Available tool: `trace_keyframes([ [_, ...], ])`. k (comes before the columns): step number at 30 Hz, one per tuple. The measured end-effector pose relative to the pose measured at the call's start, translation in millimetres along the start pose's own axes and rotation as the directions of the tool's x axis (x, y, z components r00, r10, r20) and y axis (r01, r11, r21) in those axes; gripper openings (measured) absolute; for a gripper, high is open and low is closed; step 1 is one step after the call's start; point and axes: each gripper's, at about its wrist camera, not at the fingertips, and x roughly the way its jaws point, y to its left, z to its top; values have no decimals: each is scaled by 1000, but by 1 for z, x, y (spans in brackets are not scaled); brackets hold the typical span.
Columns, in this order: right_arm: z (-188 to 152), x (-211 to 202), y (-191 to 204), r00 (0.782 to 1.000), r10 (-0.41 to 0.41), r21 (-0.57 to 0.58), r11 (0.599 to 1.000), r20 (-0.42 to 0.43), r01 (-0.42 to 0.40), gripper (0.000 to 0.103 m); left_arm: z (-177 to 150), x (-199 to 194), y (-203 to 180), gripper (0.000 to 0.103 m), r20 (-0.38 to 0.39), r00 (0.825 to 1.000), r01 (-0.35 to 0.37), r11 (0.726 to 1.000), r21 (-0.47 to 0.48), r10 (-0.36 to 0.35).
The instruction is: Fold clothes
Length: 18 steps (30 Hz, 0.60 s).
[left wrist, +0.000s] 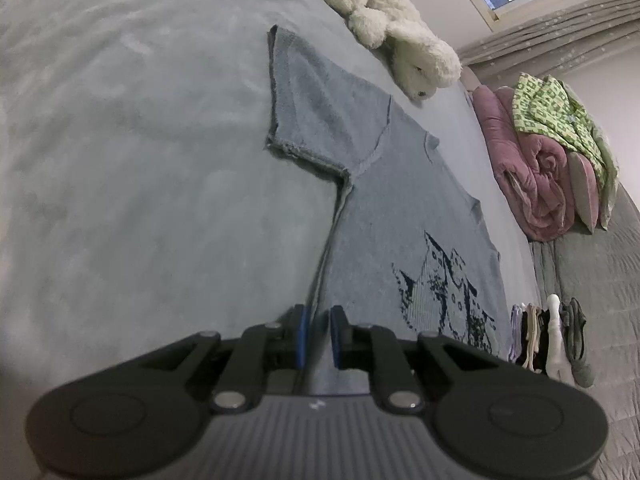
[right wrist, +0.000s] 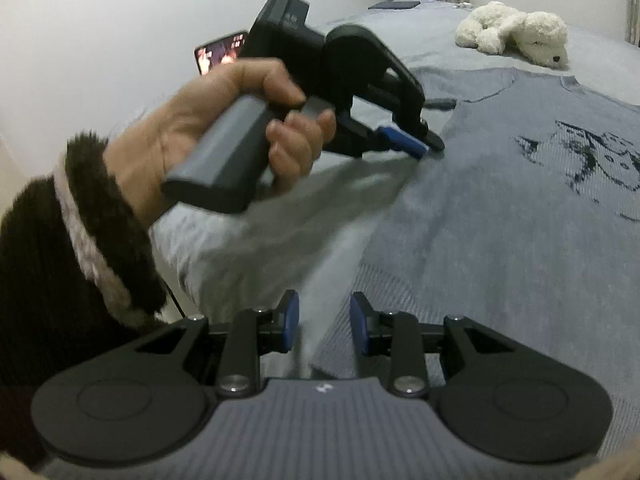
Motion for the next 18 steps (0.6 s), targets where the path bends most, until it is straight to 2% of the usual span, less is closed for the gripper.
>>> trace_keyframes([
  [3,-4,8,7,996,-89,-70,994,-7,88,33,-1,1,3,12,9,1000,9,1000,-18,-8],
  [6,-8,16,14,986,-169,-146,975,-5,166,21,-1,3,5,12,24,1000,17,999,-33,-16],
  [7,-8,18,16,983,-186,-157,971,-4,183,11,-2,3,6,12,34,999,18,999,-34,-17],
  [9,-5,17,17,983,-183,-145,973,-13,179,7,-2,5,5,10,49,999,17,999,-30,-15],
  [10,-2,15,14,988,-151,-115,982,-20,147,6,-2,5,4,2,54,999,6,1000,-22,-4],
  [12,6,8,8,997,-67,-38,997,-28,66,6,-3,-3,-5,2,87,996,-29,999,24,26],
  [14,11,8,6,998,-57,-21,998,-31,56,7,-3,-10,-13,2,122,991,-62,996,70,53],
  [18,7,28,1,994,-62,-7,998,-93,62,9,-4,-6,-21,3,112,988,-116,987,114,103],
])
